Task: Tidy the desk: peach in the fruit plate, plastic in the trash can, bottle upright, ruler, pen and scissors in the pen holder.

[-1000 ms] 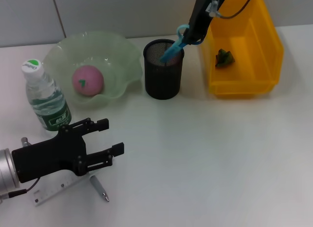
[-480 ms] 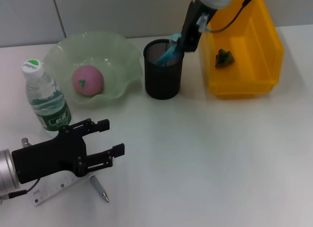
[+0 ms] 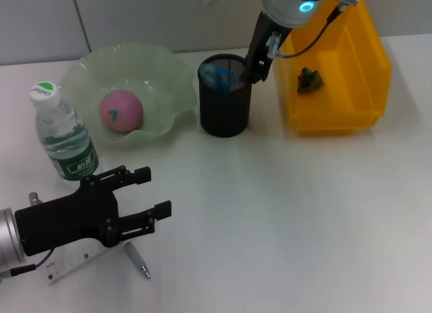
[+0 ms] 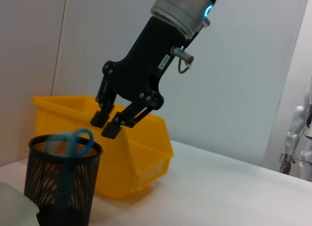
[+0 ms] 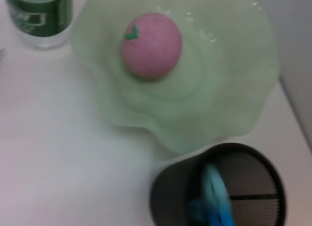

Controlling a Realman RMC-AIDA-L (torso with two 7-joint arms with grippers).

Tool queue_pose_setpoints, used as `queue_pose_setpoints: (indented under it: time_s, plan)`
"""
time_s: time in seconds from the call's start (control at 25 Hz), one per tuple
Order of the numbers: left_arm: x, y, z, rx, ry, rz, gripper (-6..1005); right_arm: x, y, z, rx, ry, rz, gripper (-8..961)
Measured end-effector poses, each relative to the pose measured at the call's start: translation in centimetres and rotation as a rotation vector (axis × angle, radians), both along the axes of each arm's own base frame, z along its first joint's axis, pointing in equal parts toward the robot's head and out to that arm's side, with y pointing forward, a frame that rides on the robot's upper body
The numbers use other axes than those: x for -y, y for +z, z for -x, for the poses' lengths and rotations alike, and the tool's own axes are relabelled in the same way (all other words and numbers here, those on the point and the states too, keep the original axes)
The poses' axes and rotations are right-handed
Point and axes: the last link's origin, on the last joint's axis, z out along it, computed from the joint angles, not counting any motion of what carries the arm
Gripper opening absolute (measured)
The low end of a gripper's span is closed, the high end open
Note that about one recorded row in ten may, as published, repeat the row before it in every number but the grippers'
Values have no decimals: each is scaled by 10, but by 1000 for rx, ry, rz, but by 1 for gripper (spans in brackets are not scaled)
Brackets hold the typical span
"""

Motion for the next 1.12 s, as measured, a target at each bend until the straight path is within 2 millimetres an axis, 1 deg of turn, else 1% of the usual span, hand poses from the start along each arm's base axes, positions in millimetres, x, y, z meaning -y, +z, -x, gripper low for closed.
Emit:
queue_pose_setpoints:
  time_s: [0.12,0.32,0.48,0.56,0.76,0.92,1.0,1.12]
  plan:
    - [0,1,0,3,0,-2,768,0,1,1,-4,12,-31,169]
    - [0,1,0,4,0,-3,769,2,1,7,-34,38,-57,409]
    - [0,2,0,4,-1,-3,769,6,8,5,-116,42,-110,434]
    - [0,2,0,5,-1,-2,769,8,13,3,-187,32,-134,446]
    - [0,1,-1,5,-2,5,769,16,31,-5,-485,-50,-163,465]
    - [1,0,-1,4,-2,14,769,31,47,-23,-720,-99,-96,464]
    - [1,0,-1,4,-2,15,769,40,54,-33,-808,-111,-59,465]
    - [2,0,0,5,-2,17,769,56,60,-54,-898,-137,-17,466]
